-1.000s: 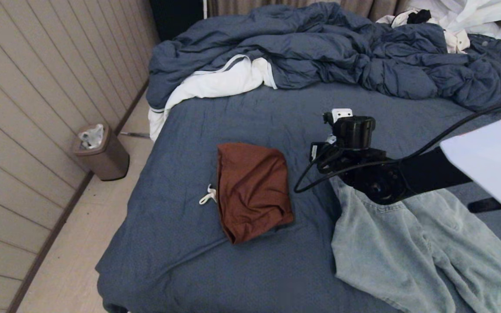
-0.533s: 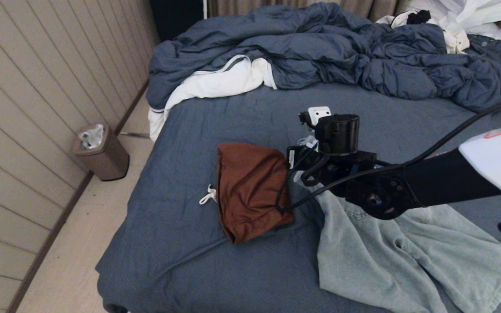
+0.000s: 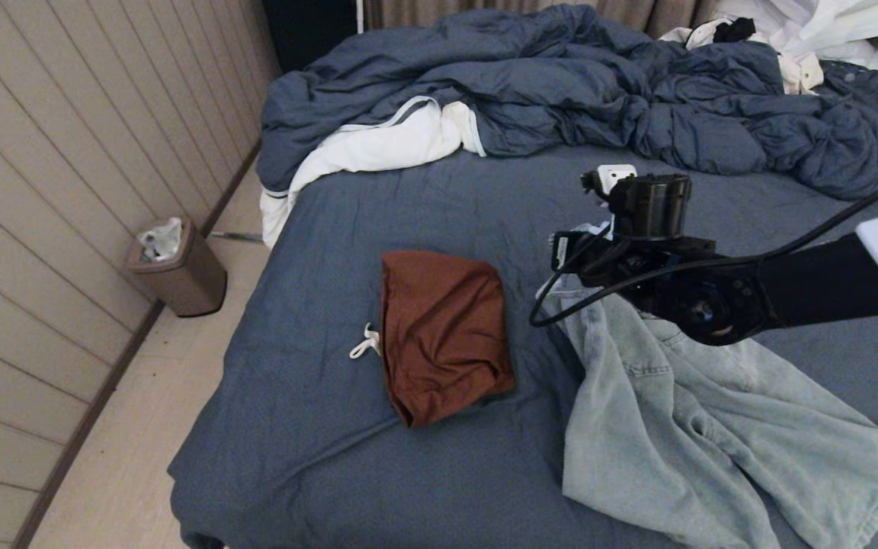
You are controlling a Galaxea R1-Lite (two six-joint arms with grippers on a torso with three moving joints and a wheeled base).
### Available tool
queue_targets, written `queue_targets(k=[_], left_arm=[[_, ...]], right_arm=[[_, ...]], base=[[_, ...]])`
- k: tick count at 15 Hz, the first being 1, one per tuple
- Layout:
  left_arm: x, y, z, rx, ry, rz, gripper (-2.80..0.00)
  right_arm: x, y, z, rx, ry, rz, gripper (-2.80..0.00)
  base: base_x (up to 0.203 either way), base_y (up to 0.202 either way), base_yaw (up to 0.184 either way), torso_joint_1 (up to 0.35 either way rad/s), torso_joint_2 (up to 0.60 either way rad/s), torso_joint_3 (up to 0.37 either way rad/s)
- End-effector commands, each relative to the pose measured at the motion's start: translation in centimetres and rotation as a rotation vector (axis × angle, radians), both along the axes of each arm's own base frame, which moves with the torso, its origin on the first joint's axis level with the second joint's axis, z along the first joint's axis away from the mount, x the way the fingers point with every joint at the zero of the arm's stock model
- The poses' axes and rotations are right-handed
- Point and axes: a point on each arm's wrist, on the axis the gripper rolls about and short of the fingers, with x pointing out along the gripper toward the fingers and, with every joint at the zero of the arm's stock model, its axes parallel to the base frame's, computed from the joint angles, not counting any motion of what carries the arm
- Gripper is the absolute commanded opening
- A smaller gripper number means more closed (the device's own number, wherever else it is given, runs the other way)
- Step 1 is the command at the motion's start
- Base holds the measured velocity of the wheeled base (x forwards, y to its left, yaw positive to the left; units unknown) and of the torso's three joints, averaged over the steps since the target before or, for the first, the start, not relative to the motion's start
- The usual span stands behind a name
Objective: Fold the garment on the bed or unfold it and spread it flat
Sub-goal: Fold the blue shorts
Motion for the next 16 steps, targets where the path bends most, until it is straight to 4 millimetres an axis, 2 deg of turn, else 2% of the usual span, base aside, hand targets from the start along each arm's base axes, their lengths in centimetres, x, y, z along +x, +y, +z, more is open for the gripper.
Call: queue_targets(k=[1, 7, 11, 14, 16], left_arm=[[0.0, 0.0, 0.0, -0.001, 0.001, 0.001, 0.00], [0.0, 0.0, 0.0, -0.001, 0.001, 0.001, 0.00], [0.0, 0.0, 0.0, -0.001, 0.001, 0.001, 0.00], [0.0, 0.0, 0.0, -0.001, 0.001, 0.001, 0.00], [0.0, 0.0, 0.0, -0.001, 0.001, 0.001, 0.00]], right_arm=[[0.9, -3.3, 0.2, 0.001, 0.007, -0.050, -2.80], [1.0, -11.3, 1.2, 0.017, 0.132, -0.064, -2.80], [2.4, -15.8, -0.5, -0.017, 0.176, -0.144, -2.80], [3.0, -17.4, -1.9, -0.065, 0.217, -0.168, -2.80], [3.7, -19.2, -3.1, -0.072, 0.240, -0.205, -2.80]], base=[[0.000, 0.000, 0.000, 0.000, 0.00, 0.000], [0.000, 0.000, 0.000, 0.000, 0.00, 0.000], [0.000, 0.000, 0.000, 0.000, 0.00, 0.000], [0.000, 0.000, 0.000, 0.000, 0.00, 0.000], [0.000, 0.000, 0.000, 0.000, 0.00, 0.000]])
